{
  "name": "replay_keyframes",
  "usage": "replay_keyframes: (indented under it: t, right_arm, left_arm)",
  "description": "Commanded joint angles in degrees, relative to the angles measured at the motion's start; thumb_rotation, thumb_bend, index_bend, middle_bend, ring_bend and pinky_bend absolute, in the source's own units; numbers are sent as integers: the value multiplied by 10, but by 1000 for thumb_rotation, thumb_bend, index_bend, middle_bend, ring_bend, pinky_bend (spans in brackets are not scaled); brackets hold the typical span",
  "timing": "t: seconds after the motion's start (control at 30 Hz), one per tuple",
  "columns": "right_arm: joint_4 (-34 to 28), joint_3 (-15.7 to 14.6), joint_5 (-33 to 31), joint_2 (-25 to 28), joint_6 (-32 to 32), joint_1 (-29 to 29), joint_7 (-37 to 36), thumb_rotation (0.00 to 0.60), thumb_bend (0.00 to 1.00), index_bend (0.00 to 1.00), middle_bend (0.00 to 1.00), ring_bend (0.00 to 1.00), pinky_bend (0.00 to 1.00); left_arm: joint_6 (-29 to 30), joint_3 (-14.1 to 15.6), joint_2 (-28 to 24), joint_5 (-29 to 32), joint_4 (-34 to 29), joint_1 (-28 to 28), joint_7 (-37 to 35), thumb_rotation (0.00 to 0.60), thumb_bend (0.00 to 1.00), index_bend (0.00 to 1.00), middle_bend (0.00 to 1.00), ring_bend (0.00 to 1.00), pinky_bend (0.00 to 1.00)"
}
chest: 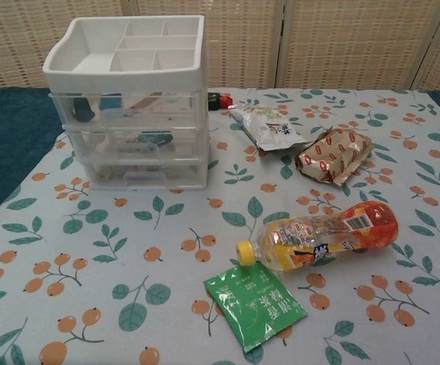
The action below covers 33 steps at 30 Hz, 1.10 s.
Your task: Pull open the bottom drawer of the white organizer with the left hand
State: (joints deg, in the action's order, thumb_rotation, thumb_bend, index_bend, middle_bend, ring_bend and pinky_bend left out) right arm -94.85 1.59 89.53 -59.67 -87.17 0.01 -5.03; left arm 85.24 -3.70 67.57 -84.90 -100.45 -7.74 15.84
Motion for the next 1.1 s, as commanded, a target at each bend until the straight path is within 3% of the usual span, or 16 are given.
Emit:
replay_keyframes:
  t: [0.03, 0.13, 0.23, 0.4, 0.67, 0.93, 1.1]
  right_arm:
    - [-5, 3, -5, 4, -8, -4, 1, 600, 79, 0, 97, 40, 133]
    - [-13, 8, -12, 10, -22, -10, 1, 600, 80, 0, 97, 39, 133]
    - [-18, 11, -13, 14, -28, -12, 5, 600, 80, 0, 97, 40, 132]
    - [-24, 12, -13, 18, -29, -12, 9, 600, 80, 0, 97, 40, 133]
    - [-29, 10, -11, 21, -29, -13, 6, 600, 80, 0, 97, 39, 132]
    - [-30, 10, -14, 22, -28, -14, 6, 600, 80, 0, 97, 40, 132]
    - [-29, 11, -15, 22, -27, -14, 6, 600, 79, 0, 97, 40, 133]
  left_arm:
    - [-8, 0, -3, -2, -2, -5, -13, 600, 114, 358, 481, 462, 566]
    - [-28, 6, -4, -18, -15, -16, -66, 600, 114, 373, 618, 649, 755]
    - [-56, 11, 0, -32, -14, -32, -120, 600, 114, 385, 643, 682, 874]
    - [-110, 15, 9, -53, -14, -69, -215, 600, 113, 391, 719, 783, 991]
    - [-217, 30, 40, -80, 7, -146, -434, 600, 249, 367, 894, 955, 1000]
    - [-314, 34, 86, -43, 26, -203, -547, 600, 295, 242, 921, 990, 1000]
    - [-361, 26, 118, -6, 45, -228, -582, 600, 322, 159, 923, 998, 1000]
